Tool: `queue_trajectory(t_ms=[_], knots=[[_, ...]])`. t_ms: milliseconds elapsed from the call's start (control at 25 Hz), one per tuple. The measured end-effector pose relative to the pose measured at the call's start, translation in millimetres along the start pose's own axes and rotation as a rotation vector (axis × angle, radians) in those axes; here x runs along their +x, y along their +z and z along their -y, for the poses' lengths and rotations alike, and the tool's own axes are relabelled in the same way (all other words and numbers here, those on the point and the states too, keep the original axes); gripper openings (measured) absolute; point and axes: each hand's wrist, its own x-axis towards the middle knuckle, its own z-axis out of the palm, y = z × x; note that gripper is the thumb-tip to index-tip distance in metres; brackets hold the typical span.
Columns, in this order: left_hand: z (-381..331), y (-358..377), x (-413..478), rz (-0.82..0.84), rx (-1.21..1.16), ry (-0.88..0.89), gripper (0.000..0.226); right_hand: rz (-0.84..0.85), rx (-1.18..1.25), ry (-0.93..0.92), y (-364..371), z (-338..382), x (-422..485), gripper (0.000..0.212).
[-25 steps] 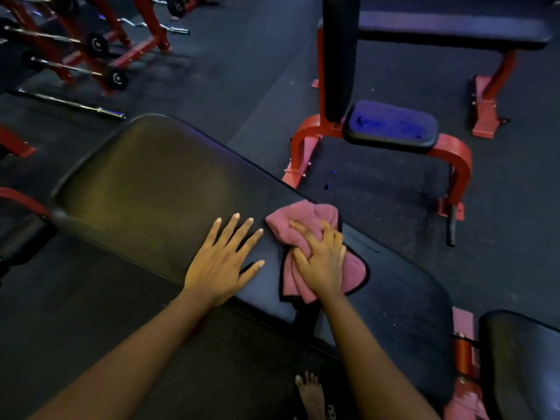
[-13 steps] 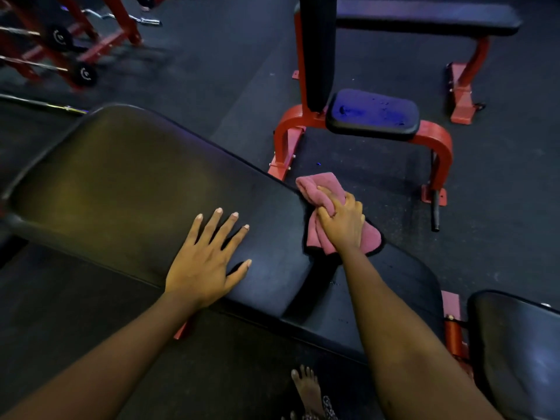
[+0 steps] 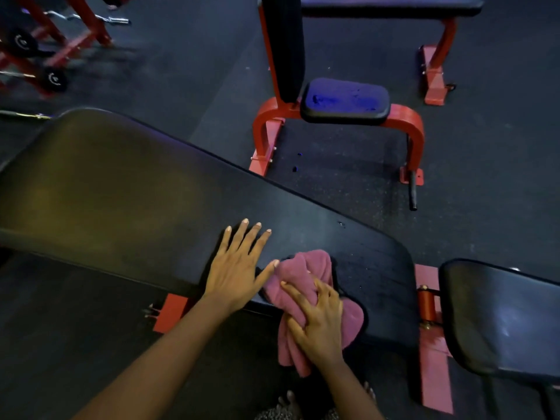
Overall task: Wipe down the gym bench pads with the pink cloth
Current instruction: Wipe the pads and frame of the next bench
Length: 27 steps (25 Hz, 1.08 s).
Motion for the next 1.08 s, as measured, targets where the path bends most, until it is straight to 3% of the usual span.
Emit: queue_trajectory(t_ms=[320,480,720,840,1080], knots=[[-79,48,35,0.03,-0.005,0.046,0.063,-0.073,0.06,0.04,-11,-92,87,0.048],[-90,67,32,0.011,0.104,0.119,0.062,-0.074,0.074,0.077,-17,-135,128,0.05],[-91,70,33,0.009,0.191,0.116,0.063,-0.031,0.056,0.309,-31,-195,178,0.057],[-91,70,32,0.027,0.2,0.116,0.064,-0.031,0.033,0.31,-33,-187,156,0.059],[-96,67,27,0.059,0.183,0.172,0.062,-0.129,0.117,0.328,-20,-143,14,0.05]])
